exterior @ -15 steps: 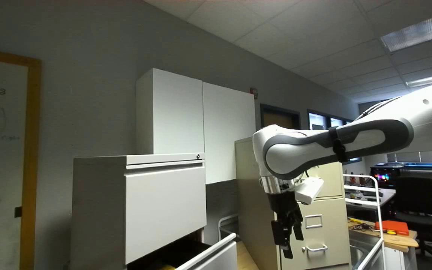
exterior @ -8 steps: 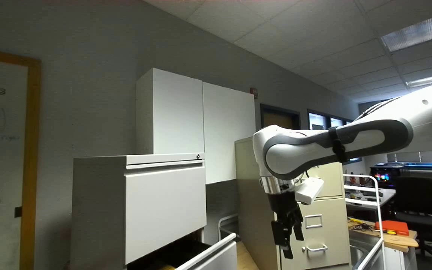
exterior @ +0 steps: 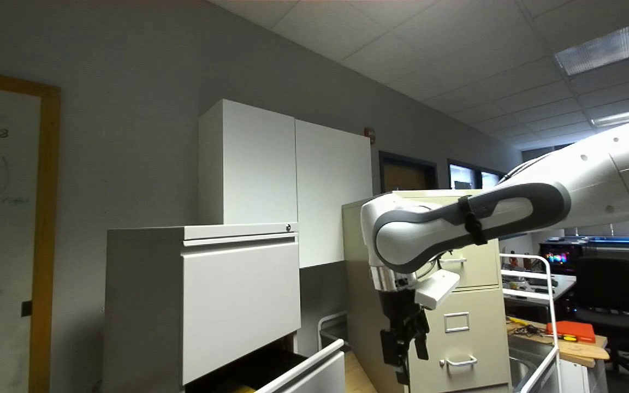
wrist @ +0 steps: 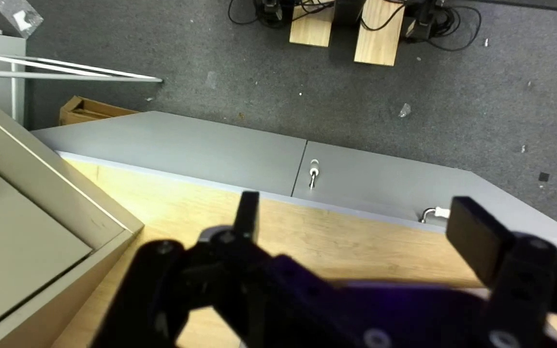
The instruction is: Close the bottom drawer of the left cabinet
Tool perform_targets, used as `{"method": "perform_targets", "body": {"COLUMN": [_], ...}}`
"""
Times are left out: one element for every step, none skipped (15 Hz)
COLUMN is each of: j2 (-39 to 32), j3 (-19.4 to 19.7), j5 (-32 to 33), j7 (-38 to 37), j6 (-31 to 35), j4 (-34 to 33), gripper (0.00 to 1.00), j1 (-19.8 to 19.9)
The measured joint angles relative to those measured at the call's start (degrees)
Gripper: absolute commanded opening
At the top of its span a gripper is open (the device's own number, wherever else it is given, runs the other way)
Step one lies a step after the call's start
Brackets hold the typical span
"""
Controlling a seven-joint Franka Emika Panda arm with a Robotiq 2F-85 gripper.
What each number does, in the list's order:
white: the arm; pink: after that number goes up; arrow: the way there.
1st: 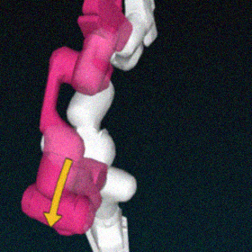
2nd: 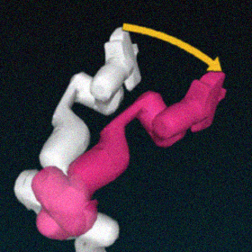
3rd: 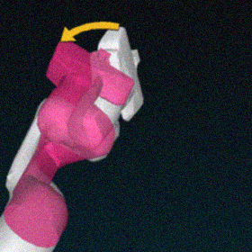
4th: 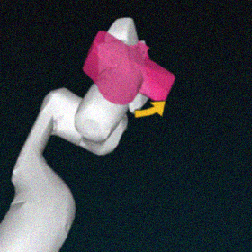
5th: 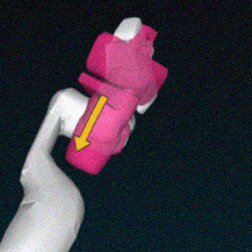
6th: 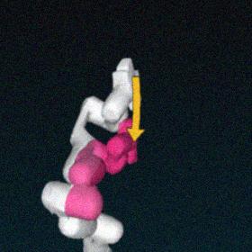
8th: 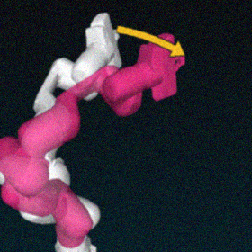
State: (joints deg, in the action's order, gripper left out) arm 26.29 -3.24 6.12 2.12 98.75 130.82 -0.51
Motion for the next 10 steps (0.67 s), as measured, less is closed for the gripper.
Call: {"method": "perform_targets", "body": {"j2": [-1.45,-3.02,-4.74,-6.56,-8.31,-10.02,-11.57,-12.99,-14.38,-15.61], "j3": [0.13,0.24,0.35,0.47,0.61,0.78,0.95,1.12,1.31,1.47], "j5": [-0.7,-1.43,-2.21,-3.09,-3.89,-4.75,-5.62,-6.4,-7.29,-8.22], "j7": [-0.01,-0.01,-0.04,-0.05,-0.05,-0.05,-0.05,-0.05,-0.05,-0.05], "j6": [1.41,2.77,4.02,5.18,6.08,6.84,7.36,7.78,8.02,8.17], "j4": [-0.12,-0.34,-0.71,-1.19,-1.71,-2.33,-2.98,-3.7,-4.56,-5.51], "gripper": [0.75,0.72,0.7,0.64,0.54,0.46,0.38,0.31,0.24,0.15], "j1": [0.0,0.0,0.0,0.0,0.0,0.0,0.01,0.01,0.01,0.02]}}
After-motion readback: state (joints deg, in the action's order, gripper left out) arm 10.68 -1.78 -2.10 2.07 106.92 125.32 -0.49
